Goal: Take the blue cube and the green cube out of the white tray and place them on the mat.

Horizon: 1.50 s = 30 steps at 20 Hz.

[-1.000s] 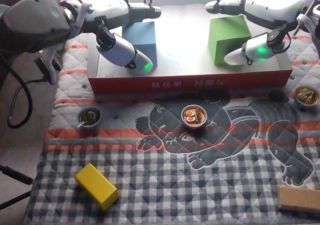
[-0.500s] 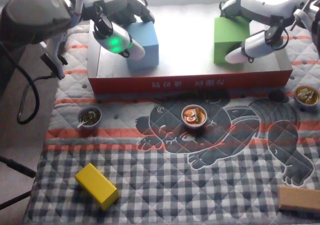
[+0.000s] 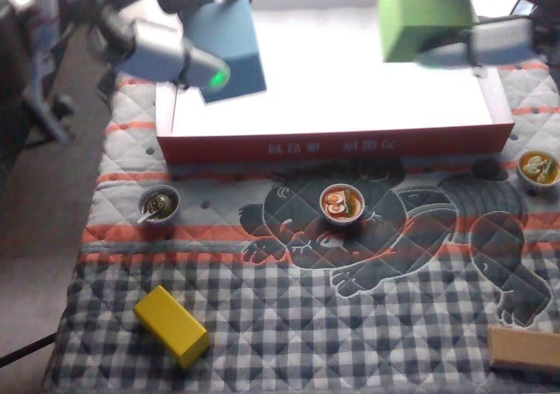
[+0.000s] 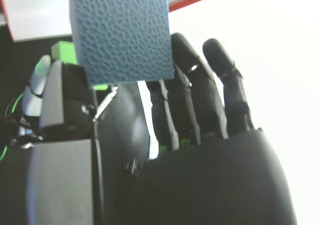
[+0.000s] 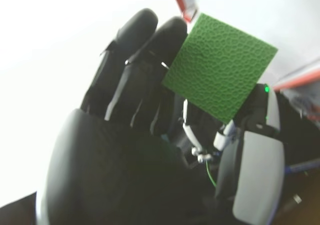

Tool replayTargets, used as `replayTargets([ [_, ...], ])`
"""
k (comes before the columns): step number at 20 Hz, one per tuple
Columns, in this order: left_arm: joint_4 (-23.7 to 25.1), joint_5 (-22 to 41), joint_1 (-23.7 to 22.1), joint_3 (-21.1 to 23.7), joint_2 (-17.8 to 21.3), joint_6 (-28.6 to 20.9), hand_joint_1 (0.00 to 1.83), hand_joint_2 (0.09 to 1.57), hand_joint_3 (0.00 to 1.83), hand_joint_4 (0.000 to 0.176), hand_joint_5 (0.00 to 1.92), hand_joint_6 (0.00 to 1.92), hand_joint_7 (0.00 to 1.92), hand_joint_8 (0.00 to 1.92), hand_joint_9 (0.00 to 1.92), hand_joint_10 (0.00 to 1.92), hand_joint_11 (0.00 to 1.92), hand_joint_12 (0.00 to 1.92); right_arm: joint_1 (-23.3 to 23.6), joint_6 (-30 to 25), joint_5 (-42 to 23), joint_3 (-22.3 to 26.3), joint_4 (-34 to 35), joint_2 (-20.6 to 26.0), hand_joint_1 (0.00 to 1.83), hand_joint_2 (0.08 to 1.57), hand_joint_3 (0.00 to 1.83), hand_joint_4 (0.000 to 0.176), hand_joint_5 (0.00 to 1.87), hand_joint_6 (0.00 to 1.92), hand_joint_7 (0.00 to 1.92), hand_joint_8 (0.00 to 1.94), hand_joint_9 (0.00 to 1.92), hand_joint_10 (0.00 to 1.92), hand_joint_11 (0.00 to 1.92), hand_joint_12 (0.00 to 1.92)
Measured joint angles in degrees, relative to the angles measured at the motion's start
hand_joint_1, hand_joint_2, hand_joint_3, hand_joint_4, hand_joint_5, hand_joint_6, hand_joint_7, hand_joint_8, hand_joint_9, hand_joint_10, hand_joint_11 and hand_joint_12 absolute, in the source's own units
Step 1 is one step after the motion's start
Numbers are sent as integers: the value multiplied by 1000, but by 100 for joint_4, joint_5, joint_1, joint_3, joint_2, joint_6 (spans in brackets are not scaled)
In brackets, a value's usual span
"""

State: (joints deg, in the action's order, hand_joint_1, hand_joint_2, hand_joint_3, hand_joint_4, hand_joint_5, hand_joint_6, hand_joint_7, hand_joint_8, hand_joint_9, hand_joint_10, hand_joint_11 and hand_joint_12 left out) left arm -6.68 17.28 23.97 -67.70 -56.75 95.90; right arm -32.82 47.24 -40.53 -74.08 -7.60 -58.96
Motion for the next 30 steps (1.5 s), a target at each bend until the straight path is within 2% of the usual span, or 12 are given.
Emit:
replayTargets([
  [3, 942, 273, 496, 568, 470, -1169, 1216, 1220, 0, 0, 749, 1119, 824, 1439, 518, 1522, 280, 1845, -680, 0, -455, 511, -22, 407, 1202, 1134, 1, 35, 968, 1007, 933, 1056, 915, 123, 59, 1406],
  [4, 1119, 411, 669, 662, 544, -1565, 1215, 1226, 0, 0, 755, 1056, 809, 1509, 530, 1622, 354, 1906, -844, -2, -575, 647, -46, 459, 1213, 1130, 0, 0, 915, 1025, 1008, 1005, 1043, 170, 288, 1369],
  [7, 1204, 599, 1025, 844, 710, -1805, 1175, 1280, 1, 0, 657, 1424, 683, 1498, 511, 1776, 361, 1917, -1252, -74, -1005, 890, -85, 496, 1269, 1101, 0, 0, 927, 887, 1118, 940, 1293, 244, 927, 1097],
  [11, 1169, 601, 1300, 890, 649, -1801, 1202, 1230, 0, 0, 744, 1303, 755, 1370, 465, 1587, 270, 1873, -1561, -249, -1029, 916, -33, 501, 1241, 1094, 2, 0, 923, 1037, 1150, 743, 1231, 112, 798, 970],
  [14, 1180, 533, 1384, 918, 494, -1816, 1198, 1240, 1, 0, 730, 1324, 727, 1405, 378, 1588, 231, 1852, -1873, -396, -1032, 916, -48, 507, 1251, 1078, 0, 0, 1017, 811, 1131, 851, 1282, 121, 721, 1308],
  [19, 997, 507, 1495, 820, 420, -1812, 1211, 1213, 0, 0, 776, 1257, 778, 1334, 457, 1513, 283, 1710, -2175, -518, -1008, 903, -48, 487, 1229, 1120, 5, 0, 865, 1047, 1083, 925, 1171, 86, 603, 1293],
  [20, 997, 505, 1495, 820, 411, -1814, 1129, 1078, 0, 0, 710, 546, 559, 1261, 401, 1507, 256, 1681, -2177, -520, -970, 898, -50, 466, 1002, 1107, 0, 0, 801, 416, 983, 440, 1106, 51, 556, 1264],
  [21, 1005, 511, 1497, 822, 402, -1814, 1070, 1038, 0, 28, 722, 196, 492, 1210, 376, 1467, 234, 1635, -2177, -522, -949, 898, -66, 452, 873, 1096, 0, 0, 783, 134, 982, 174, 1035, 16, 477, 1173],
  [23, 990, 535, 1526, 820, 398, -1814, 910, 1004, 0, 107, 503, 9, 447, 873, 345, 1202, 176, 1465, -2177, -542, -944, 898, -44, 455, 666, 1061, 0, 0, 641, 5, 854, 12, 882, 0, 375, 984],
  [24, 964, 551, 1552, 820, 398, -1814, 878, 960, 0, 92, 485, 5, 488, 621, 348, 1030, 145, 1416, -2177, -579, -944, 898, -37, 457, 601, 1045, 0, 0, 555, 0, 744, 2, 775, 0, 307, 906],
  [27, 927, 549, 1556, 820, 348, -1814, 822, 926, 1, 101, 419, 1, 547, 132, 370, 679, 78, 1357, -2177, -675, -949, 898, -61, 461, 576, 1027, 0, 0, 387, 0, 514, 0, 549, 0, 133, 921],
  [30, 787, 680, 1639, 835, 348, -1814, 690, 886, 0, 167, 132, 0, 303, 2, 307, 159, 0, 930, -2177, -785, -966, 911, -42, 509, 537, 1000, 0, 0, 286, 0, 374, 0, 369, 0, 7, 877],
])
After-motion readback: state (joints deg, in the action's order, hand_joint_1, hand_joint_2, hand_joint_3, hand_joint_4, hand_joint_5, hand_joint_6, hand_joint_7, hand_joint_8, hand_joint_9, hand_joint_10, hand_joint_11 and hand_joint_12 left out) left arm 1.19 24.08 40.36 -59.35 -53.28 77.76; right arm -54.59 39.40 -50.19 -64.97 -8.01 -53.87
